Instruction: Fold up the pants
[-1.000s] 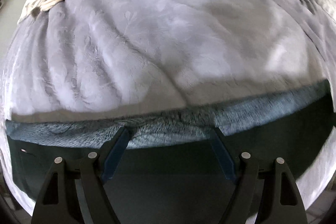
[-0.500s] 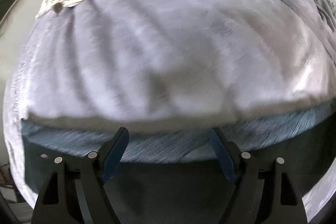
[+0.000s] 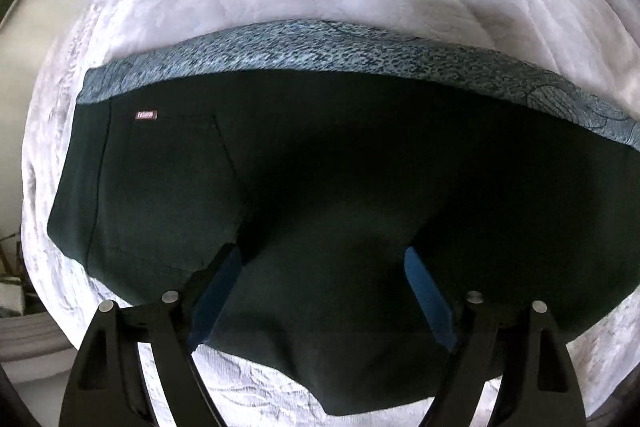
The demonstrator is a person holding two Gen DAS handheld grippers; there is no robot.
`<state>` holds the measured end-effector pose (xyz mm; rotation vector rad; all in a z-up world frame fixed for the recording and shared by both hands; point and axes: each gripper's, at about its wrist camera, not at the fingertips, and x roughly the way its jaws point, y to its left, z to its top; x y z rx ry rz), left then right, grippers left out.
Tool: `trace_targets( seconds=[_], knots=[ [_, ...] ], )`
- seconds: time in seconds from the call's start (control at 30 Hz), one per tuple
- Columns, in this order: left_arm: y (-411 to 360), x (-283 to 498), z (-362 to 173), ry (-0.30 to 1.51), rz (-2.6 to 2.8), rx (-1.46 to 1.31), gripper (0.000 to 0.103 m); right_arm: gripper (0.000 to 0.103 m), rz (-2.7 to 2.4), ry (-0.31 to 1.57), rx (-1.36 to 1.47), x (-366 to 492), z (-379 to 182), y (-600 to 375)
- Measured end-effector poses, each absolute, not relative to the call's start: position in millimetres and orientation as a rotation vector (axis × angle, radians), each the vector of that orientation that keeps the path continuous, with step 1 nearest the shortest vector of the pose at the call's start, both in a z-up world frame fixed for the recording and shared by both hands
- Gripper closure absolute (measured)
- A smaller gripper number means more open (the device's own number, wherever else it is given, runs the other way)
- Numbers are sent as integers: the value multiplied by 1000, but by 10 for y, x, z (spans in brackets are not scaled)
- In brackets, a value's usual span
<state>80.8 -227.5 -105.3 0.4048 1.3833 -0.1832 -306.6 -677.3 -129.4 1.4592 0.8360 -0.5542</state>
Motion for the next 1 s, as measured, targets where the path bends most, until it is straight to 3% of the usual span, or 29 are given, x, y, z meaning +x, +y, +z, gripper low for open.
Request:
trace_targets(
  seconds=[0.13, 0.23, 0.3, 0.33, 0.43, 0.47, 1.0],
  knots=[
    [-2318, 956, -1176, 1383, -189, 408, 16, 90, -602, 923, 1374, -3044, -1238, -6740],
    [-2320, 993, -1133, 1396, -181, 397, 16, 79, -629, 950, 1350, -3064, -1223, -6745],
    [-2256, 1011, -1069, 1398, -176, 391, 16, 79, -580, 956, 1338, -3050, -1114, -6696],
    [-2233, 981, -1030, 1396, -173, 391, 16, 74, -549, 959, 1332, -3034, -1082, -6667],
    [-2119, 963, -949, 1401, -148, 385, 16, 47, -436, 979, 1279, -2973, -917, -6470],
    [-2093, 899, -917, 1403, -140, 382, 16, 44, -395, 994, 1259, -2920, -871, -6334],
    [-1407, 1072, -658, 1370, -64, 305, 16, 44, 82, 1217, 1019, -1581, -730, -4535]
  ],
)
